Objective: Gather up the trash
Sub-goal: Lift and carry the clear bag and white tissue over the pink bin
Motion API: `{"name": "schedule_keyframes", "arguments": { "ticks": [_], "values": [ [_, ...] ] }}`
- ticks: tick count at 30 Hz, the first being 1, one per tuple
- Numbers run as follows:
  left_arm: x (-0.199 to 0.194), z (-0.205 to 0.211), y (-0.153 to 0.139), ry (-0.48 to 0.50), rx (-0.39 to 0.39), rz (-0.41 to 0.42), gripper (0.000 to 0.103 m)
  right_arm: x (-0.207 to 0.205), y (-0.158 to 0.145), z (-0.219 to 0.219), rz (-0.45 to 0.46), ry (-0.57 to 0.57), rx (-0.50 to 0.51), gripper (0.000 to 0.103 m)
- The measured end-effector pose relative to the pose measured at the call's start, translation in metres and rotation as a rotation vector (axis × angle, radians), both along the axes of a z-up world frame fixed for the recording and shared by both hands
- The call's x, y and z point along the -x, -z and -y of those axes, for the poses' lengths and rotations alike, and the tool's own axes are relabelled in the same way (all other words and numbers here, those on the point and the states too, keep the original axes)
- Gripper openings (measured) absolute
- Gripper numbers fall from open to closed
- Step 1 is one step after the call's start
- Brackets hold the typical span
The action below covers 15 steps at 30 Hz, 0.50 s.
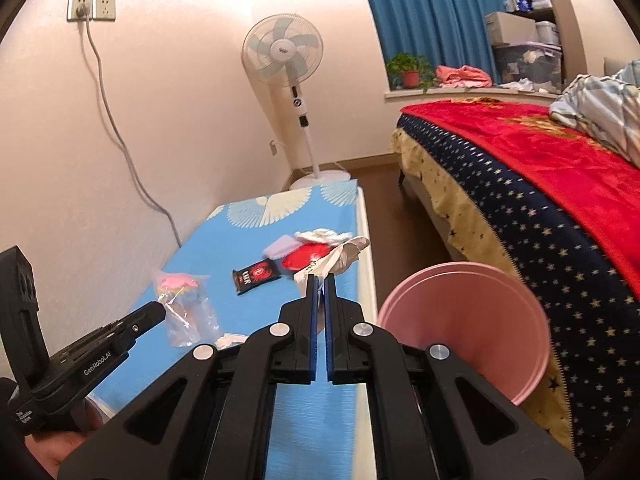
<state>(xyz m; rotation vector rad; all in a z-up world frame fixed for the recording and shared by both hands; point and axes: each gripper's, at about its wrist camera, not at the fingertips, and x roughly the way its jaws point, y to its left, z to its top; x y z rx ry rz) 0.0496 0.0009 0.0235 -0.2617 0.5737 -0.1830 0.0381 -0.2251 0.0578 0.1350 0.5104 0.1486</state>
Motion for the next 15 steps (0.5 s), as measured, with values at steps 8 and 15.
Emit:
{"name": "schedule_keyframes", "arguments": {
  "ticks": [8, 15],
  "values": [
    [0.006, 0.016, -0.004, 0.029, -0.001, 0.012, 0.001, 0.014, -0.009, 0.024, 0.023, 0.048, -0.006, 0.003],
    [0.004, 0.023, -0.005, 0.043, -0.001, 0.015, 0.001, 0.017, -0.012, 0.031, 0.030, 0.078, -0.008, 0.003]
  ]
}}
